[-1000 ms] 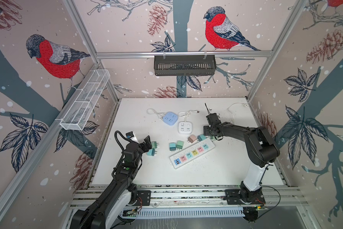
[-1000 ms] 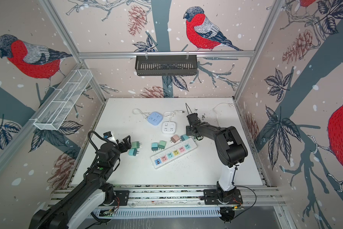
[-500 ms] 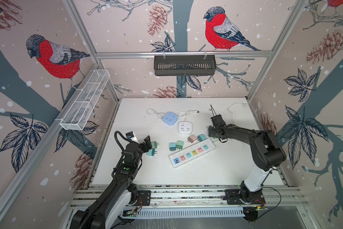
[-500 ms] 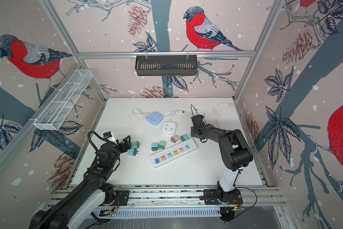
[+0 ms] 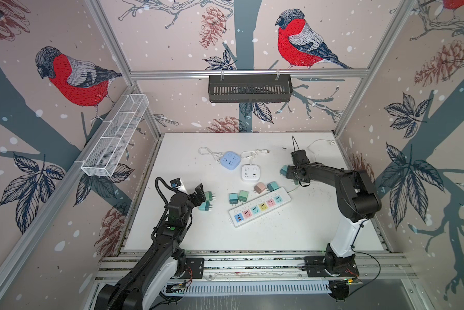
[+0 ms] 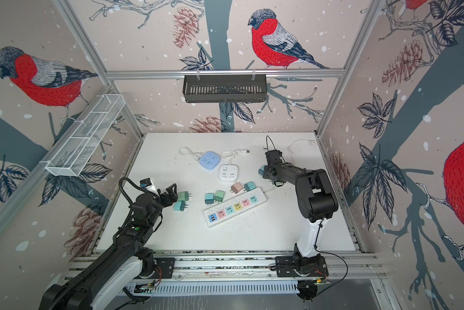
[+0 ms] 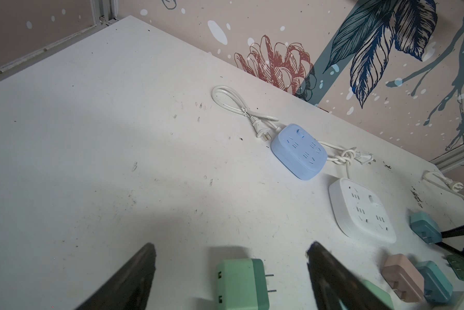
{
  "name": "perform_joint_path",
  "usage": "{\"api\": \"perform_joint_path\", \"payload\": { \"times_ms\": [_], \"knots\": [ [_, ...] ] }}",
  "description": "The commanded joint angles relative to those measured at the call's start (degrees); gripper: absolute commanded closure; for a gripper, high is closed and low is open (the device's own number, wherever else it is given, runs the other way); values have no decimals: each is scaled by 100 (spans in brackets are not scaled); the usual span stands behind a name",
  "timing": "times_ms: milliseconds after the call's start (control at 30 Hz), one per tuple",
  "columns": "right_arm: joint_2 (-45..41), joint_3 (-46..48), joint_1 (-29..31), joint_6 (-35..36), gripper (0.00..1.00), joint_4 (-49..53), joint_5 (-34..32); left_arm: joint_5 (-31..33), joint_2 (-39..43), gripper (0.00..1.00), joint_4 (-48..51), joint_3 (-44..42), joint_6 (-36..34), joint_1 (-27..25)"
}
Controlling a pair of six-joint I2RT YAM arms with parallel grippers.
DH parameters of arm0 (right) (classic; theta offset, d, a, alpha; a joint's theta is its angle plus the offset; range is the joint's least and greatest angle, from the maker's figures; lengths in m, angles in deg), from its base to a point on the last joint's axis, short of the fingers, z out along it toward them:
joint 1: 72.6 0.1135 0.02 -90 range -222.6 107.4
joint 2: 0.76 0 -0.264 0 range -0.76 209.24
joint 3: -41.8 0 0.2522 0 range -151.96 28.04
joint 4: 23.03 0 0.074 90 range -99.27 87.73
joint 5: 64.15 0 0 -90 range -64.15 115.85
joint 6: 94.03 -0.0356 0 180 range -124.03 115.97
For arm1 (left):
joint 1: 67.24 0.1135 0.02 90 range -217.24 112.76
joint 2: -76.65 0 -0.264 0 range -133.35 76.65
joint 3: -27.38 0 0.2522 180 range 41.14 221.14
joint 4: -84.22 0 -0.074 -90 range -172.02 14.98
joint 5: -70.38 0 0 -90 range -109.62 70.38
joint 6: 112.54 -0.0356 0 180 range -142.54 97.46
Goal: Insert the plug
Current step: 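Close the right gripper on the teal adapter's body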
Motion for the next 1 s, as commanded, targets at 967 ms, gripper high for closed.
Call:
{"api": "perform_joint_path", "payload": {
  "times_ms": [967],
  "knots": [
    [-401,-549,742,-369,23,-214,55,40,47,11,-292,-33,-31,-38]
  ]
}}
